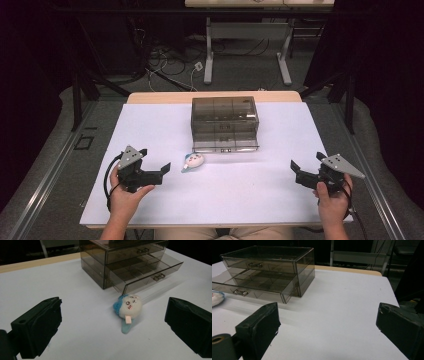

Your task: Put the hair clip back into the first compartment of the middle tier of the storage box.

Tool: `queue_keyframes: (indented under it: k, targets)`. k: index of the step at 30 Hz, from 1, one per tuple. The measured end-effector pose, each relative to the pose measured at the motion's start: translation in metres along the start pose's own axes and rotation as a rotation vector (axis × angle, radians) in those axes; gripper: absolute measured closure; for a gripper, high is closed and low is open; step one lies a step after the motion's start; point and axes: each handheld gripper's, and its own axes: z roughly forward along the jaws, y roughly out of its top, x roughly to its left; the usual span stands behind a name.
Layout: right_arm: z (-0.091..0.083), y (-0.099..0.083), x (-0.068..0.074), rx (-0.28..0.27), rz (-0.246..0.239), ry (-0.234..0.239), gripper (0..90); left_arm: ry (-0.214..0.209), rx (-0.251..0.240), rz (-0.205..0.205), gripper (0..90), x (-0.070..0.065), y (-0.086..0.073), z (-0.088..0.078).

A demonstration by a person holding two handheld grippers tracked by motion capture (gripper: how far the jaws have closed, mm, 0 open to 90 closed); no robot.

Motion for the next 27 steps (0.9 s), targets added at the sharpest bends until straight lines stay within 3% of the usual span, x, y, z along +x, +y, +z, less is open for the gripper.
queue_keyframes:
  k: [9,27]
  targets:
    - [-0.001,0.0,-0.003,0.006,0.012,-0.006,4.6,-0.019,0.013,-0.004,1.7,-0.001,0.01,0.012]
    - [-0.001,-0.002,-0.006,0.001,0.028,-0.004,4.8,-0.056,0.105,0.055,3.2,-0.015,0.026,0.047]
